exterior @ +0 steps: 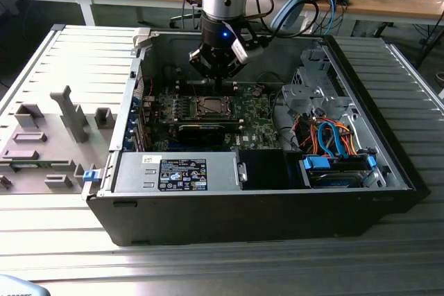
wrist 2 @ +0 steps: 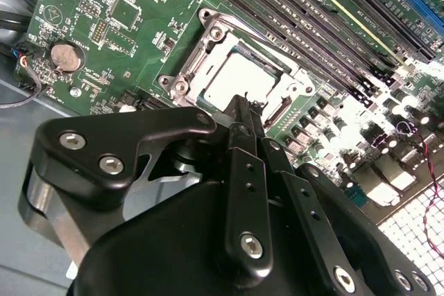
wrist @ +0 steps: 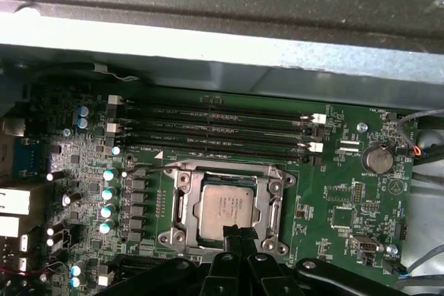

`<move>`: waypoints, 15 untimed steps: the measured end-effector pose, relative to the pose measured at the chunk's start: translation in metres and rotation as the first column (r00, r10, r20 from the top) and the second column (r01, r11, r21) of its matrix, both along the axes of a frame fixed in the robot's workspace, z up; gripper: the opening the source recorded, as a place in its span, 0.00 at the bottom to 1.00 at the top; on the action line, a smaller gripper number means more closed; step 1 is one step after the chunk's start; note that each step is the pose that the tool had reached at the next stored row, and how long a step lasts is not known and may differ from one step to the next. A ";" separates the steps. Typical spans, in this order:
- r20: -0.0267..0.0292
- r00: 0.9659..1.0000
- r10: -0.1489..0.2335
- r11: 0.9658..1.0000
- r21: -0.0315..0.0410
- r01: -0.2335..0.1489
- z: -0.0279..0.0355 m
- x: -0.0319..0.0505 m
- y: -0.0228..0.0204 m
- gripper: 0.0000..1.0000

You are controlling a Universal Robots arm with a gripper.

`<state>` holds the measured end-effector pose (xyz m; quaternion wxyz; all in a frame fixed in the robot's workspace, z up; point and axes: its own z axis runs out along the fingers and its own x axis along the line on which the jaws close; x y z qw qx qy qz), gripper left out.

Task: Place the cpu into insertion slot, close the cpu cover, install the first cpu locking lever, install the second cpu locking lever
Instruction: 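Install the first cpu locking lever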

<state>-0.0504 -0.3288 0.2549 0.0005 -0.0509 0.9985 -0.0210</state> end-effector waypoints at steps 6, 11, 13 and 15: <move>0.000 1.000 0.008 1.000 0.000 -0.008 0.0000 0.0000 0.0000 0.11; 0.000 1.000 0.015 1.000 0.000 -0.015 0.0000 0.0000 0.0000 0.11; 0.000 1.000 0.017 1.000 0.000 -0.017 0.0000 0.0000 0.0000 0.11; 0.000 1.000 0.020 1.000 0.000 -0.020 0.0000 0.0000 0.0000 0.11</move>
